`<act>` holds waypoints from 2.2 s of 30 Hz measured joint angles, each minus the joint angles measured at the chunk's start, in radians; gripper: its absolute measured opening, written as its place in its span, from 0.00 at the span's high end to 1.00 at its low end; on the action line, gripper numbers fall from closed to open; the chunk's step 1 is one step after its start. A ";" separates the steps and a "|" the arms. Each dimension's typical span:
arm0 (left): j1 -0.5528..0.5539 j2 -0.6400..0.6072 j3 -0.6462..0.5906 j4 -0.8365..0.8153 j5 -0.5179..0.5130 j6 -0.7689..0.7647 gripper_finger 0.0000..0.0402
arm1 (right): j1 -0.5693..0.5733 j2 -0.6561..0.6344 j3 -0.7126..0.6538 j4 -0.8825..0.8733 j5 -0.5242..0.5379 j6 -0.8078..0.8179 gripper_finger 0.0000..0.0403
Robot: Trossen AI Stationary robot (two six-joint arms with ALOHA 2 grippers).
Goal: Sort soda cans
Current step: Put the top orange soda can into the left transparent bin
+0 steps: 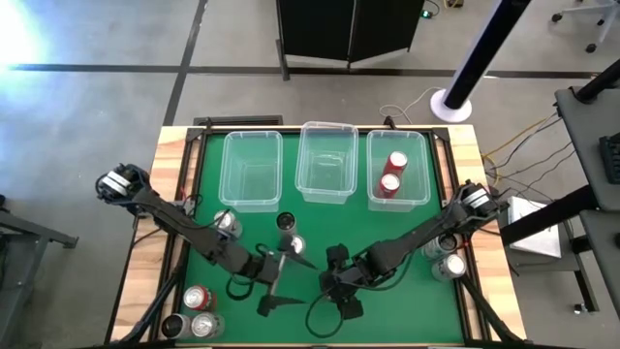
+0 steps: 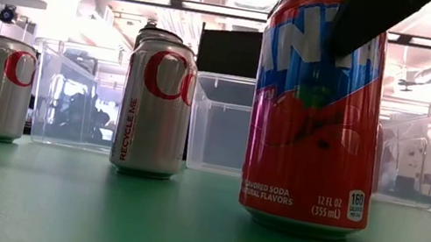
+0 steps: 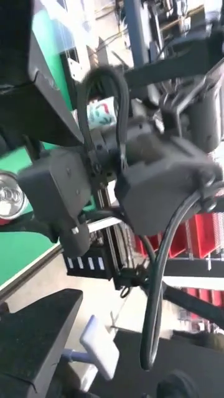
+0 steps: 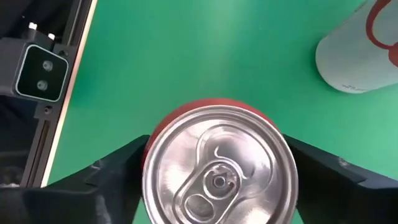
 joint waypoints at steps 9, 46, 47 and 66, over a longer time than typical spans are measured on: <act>-0.006 -0.151 -0.095 0.061 -0.037 0.062 0.06 | -0.065 -0.181 -0.003 -0.161 0.108 -0.019 0.28; 0.025 -0.163 -0.147 0.186 -0.050 0.165 0.06 | -0.961 -0.793 -0.445 -0.089 0.249 -0.179 0.28; 0.025 -0.163 -0.147 0.186 -0.058 0.165 0.06 | -0.969 -0.791 -0.456 -0.069 0.247 -0.172 0.28; 0.026 -0.163 -0.148 0.176 -0.096 0.161 0.06 | -1.068 -0.639 -0.531 -0.027 0.104 -0.164 0.28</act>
